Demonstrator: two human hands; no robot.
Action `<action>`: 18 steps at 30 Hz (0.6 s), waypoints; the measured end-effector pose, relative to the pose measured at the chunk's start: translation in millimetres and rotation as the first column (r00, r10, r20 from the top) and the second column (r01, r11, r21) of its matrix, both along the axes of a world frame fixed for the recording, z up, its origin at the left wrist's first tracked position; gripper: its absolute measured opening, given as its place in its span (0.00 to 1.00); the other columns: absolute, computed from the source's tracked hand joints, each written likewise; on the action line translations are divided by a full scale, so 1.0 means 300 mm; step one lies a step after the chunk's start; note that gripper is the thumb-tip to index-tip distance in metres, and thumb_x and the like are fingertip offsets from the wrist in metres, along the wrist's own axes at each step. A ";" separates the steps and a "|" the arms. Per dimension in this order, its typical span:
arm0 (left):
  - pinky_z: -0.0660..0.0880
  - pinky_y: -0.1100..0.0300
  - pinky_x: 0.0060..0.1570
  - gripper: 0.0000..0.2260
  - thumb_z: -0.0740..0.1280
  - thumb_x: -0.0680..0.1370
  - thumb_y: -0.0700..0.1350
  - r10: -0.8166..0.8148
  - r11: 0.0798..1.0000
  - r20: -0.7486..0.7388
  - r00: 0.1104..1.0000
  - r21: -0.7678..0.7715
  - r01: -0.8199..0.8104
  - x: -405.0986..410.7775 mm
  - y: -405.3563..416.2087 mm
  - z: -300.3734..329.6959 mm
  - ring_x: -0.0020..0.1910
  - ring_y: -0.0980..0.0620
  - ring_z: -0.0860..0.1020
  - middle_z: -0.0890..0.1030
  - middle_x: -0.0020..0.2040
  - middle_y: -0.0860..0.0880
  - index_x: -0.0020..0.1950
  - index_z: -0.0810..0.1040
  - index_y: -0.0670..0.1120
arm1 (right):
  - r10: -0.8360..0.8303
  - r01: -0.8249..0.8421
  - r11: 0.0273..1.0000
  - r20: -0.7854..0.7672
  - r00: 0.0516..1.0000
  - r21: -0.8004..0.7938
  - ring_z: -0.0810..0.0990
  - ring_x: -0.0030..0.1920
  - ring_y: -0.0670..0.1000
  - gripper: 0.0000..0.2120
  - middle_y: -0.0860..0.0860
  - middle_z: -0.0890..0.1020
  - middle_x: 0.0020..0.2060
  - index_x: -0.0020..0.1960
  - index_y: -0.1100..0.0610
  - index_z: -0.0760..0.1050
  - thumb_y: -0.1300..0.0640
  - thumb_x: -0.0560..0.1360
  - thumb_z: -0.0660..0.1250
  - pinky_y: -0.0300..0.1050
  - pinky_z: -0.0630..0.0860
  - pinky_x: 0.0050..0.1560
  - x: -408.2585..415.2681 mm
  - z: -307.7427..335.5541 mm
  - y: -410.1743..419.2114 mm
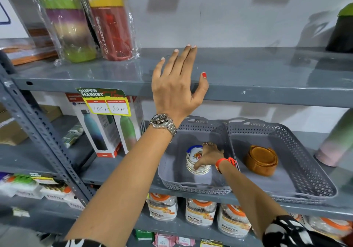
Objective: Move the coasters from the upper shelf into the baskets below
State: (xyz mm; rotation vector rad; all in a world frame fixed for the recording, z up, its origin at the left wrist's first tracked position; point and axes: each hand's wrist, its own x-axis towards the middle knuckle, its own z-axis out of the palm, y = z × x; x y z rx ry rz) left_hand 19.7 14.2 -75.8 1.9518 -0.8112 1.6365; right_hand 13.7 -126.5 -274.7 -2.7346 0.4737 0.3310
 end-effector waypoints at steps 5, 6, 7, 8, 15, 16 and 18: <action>0.67 0.49 0.63 0.23 0.59 0.76 0.52 -0.001 1.000 -0.015 1.000 0.005 0.002 -0.003 0.002 0.000 0.62 0.47 0.77 0.79 0.63 0.47 0.65 0.77 0.43 | 0.097 -0.096 0.994 -0.028 0.995 0.059 0.72 0.66 0.58 0.36 0.56 0.74 0.65 0.67 0.59 0.68 0.52 0.63 0.77 0.51 0.69 0.63 -0.022 0.034 0.009; 0.67 0.49 0.63 0.23 0.59 0.76 0.52 -0.002 1.000 -0.013 1.000 0.005 0.002 -0.004 0.001 0.000 0.62 0.47 0.77 0.79 0.63 0.47 0.66 0.77 0.43 | 0.118 -0.114 0.990 -0.041 0.992 0.080 0.73 0.65 0.58 0.34 0.57 0.74 0.65 0.68 0.60 0.68 0.55 0.65 0.76 0.50 0.70 0.61 -0.027 0.040 0.014; 0.67 0.49 0.63 0.23 0.58 0.76 0.52 -0.005 1.000 -0.013 1.000 0.004 0.005 -0.004 0.001 0.000 0.62 0.47 0.77 0.79 0.64 0.47 0.66 0.77 0.43 | 0.125 -0.119 0.988 -0.051 0.991 0.099 0.73 0.66 0.58 0.34 0.58 0.74 0.66 0.69 0.61 0.67 0.56 0.66 0.75 0.50 0.70 0.62 -0.032 0.048 0.019; 0.67 0.49 0.63 0.23 0.58 0.76 0.52 -0.008 1.000 -0.018 1.000 0.010 0.008 -0.005 0.002 0.000 0.63 0.47 0.77 0.79 0.64 0.47 0.66 0.77 0.43 | 0.126 -0.119 0.987 -0.057 0.990 0.113 0.72 0.66 0.59 0.34 0.58 0.74 0.66 0.69 0.61 0.66 0.57 0.67 0.75 0.50 0.70 0.63 -0.031 0.047 0.019; 0.67 0.48 0.63 0.22 0.59 0.76 0.52 0.003 1.000 -0.036 0.999 0.024 -0.002 -0.018 0.001 0.003 0.62 0.47 0.77 0.79 0.63 0.47 0.65 0.77 0.43 | 0.079 -0.083 0.992 0.046 0.996 0.096 0.55 0.76 0.60 0.52 0.55 0.56 0.77 0.78 0.57 0.47 0.49 0.65 0.77 0.65 0.51 0.74 -0.060 0.019 0.022; 0.67 0.48 0.63 0.22 0.59 0.76 0.52 -0.001 1.000 -0.024 1.000 0.024 0.001 -0.006 0.004 -0.001 0.62 0.47 0.77 0.79 0.63 0.47 0.65 0.77 0.43 | 0.048 -0.061 0.992 0.111 0.993 0.114 0.53 0.77 0.59 0.55 0.54 0.53 0.78 0.78 0.55 0.44 0.47 0.65 0.76 0.67 0.49 0.74 -0.067 0.009 0.022; 0.68 0.48 0.63 0.22 0.59 0.76 0.52 0.008 1.000 -0.043 0.999 0.029 -0.007 -0.015 0.005 0.004 0.62 0.46 0.77 0.79 0.63 0.47 0.65 0.77 0.43 | -0.047 0.002 0.986 0.262 0.964 0.167 0.54 0.76 0.59 0.53 0.54 0.53 0.78 0.78 0.54 0.43 0.46 0.67 0.75 0.66 0.52 0.75 -0.092 0.019 0.038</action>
